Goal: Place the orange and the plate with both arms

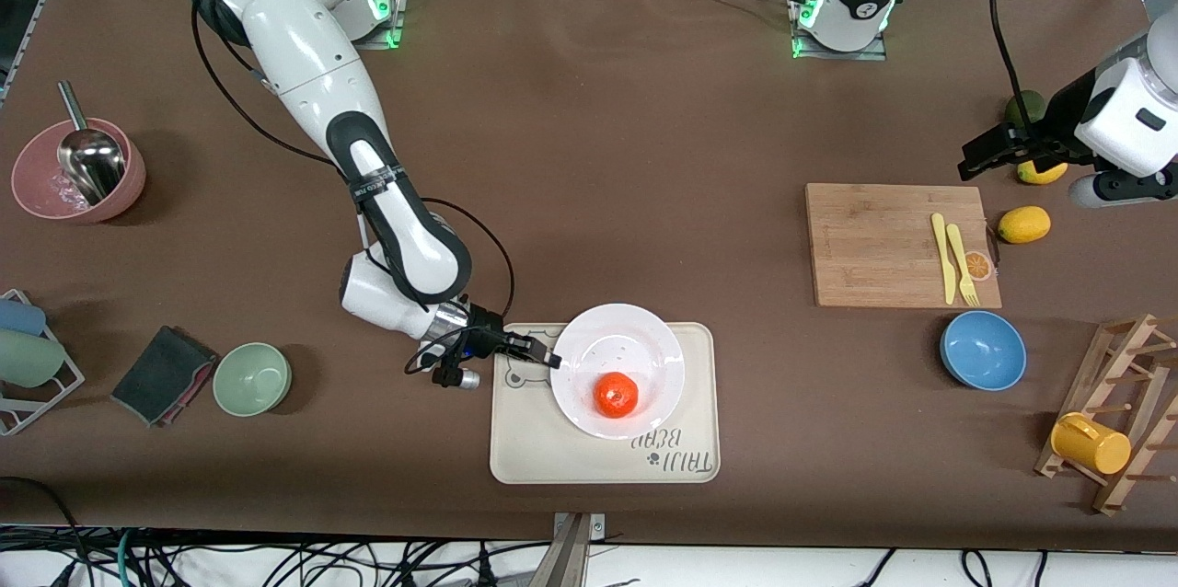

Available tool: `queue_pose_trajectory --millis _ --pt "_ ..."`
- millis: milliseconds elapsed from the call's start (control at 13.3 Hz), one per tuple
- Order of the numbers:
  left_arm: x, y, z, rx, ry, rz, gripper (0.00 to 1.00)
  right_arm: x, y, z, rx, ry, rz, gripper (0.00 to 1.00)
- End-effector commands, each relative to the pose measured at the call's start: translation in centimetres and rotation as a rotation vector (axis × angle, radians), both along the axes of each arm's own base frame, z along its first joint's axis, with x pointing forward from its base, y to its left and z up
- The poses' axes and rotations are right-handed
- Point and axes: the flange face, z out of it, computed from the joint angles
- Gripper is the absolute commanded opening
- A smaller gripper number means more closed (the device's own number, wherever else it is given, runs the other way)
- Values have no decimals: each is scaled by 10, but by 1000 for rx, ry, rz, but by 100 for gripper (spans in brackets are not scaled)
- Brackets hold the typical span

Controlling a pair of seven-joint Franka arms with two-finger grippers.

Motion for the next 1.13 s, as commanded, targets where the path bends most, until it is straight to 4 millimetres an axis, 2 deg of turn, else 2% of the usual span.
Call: queue_pose_trajectory --millis 0,375,676,901,976,1051 --pt "4 -1 4 7 -9 -19 100 8 2 4 12 -29 -18 99" --pt "4 -1 5 7 -11 -19 100 13 2 23 18 -46 -22 100" --pt "4 -2 5 7 -11 -21 100 16 7 50 0 -90 20 100" --pt "4 -3 5 7 -11 -23 100 8 6 72 -35 -105 91 100" --pt "4 -3 5 8 -11 -23 100 5 2 79 -47 -101 124 100" --pt "4 -3 4 8 -9 -23 100 4 -10 87 -81 -102 157 100"
